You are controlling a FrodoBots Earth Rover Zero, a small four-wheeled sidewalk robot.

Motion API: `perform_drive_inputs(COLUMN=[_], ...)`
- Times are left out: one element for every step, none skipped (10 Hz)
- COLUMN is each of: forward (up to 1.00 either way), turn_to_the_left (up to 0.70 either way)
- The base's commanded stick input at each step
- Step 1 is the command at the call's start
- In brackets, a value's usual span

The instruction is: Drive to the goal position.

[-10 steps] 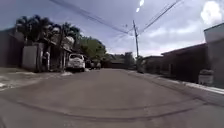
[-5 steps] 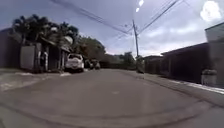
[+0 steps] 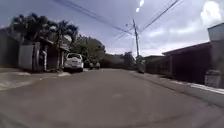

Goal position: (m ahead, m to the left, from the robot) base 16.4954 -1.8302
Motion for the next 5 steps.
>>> perform_drive_inputs(forward=[0.45, 0.45, 0.45, 0.45, 0.45], turn_to_the_left=[0.00, 0.00, 0.00, 0.00, 0.00])
